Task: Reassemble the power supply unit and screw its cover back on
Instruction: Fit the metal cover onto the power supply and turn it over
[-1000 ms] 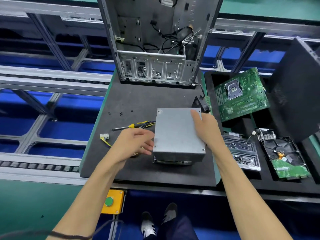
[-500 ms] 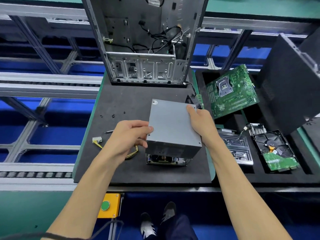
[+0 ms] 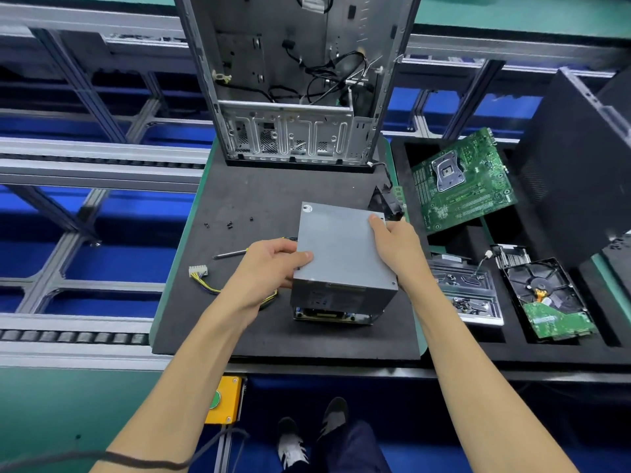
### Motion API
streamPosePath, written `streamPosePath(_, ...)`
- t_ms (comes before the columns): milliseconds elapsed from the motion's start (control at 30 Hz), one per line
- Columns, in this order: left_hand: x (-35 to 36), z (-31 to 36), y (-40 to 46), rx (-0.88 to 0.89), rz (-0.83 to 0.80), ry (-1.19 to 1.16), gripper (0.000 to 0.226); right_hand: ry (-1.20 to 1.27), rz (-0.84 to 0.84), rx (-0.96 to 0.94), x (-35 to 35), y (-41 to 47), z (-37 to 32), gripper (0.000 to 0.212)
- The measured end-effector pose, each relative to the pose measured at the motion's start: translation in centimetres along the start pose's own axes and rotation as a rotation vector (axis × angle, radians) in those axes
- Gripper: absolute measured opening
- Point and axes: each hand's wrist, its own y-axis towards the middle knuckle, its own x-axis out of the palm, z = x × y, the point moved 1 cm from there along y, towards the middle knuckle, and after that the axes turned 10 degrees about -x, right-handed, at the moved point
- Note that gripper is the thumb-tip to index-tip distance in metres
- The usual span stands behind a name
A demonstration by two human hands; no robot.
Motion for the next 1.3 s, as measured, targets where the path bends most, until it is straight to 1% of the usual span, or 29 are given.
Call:
streamPosePath(233,0.3,0.0,-0.3,-0.002,-0.029,-0.014,0.006,-0.129,0.058,-0.019,0.3,-0.8,0.4,0.047)
streamPosePath(367,0.4,0.1,-0.4,-0.01,-0.03,-0.028,0.008,-0.135,0.069,-0.036,0.4,-0.6,0.4,0.047)
streamPosePath(600,0.4,-0.1,-0.2,-0.016,-0.022,-0.026,0.013,-0.142,0.035,-0.027,0.4,0.1,0.3,0.047)
streamPosePath(700,0.4,-0.3,-0.2,0.011,-0.014,-0.013,0.017,-0.153,0.013,-0.021,0.4,0.3,0.3,0.046)
streamPosePath(767,0.1,-0.7,-0.4,0.063,0.007,0.058,0.025,-0.159,0.004,-0.028,0.3,0.3,0.3,0.047)
streamPosePath(900,-1.9,-2.1,-1.1,0.139,-0.025,0.415,0.035,-0.168,-0.01,-0.034,0.2,0.3,0.4,0.047)
streamPosePath(967,-3.1,-2.6,-1.4,0.174,-0.078,0.563,0.03,-0.171,-0.021,-0.035,0.2,0.4,0.4,0.046)
streamPosePath(1033,-3.7,-3.0,-1.7,0.223,-0.101,0.667,0.012,-0.183,-0.037,-0.036,0.1,0.5,0.4,0.046)
streamPosePath(1133,-3.7,-3.4,-1.6,0.377,-0.082,0.763,0.013,-0.187,-0.039,-0.038,0.1,0.6,0.4,0.046)
streamPosePath(1200,-3.4,-3.5,-1.4,0.488,-0.048,0.816,0.009,-0.177,-0.037,-0.039,0.1,0.5,0.5,0.046)
streamPosePath(1233,-3.3,-3.6,-1.3,0.492,-0.032,0.834,0.008,-0.169,-0.037,-0.04,0.1,0.6,0.5,0.046)
streamPosePath(1300,-3.4,-3.8,-0.9,0.412,-0.015,0.843,0.01,-0.161,-0.038,-0.039,0.0,0.6,0.5,0.046)
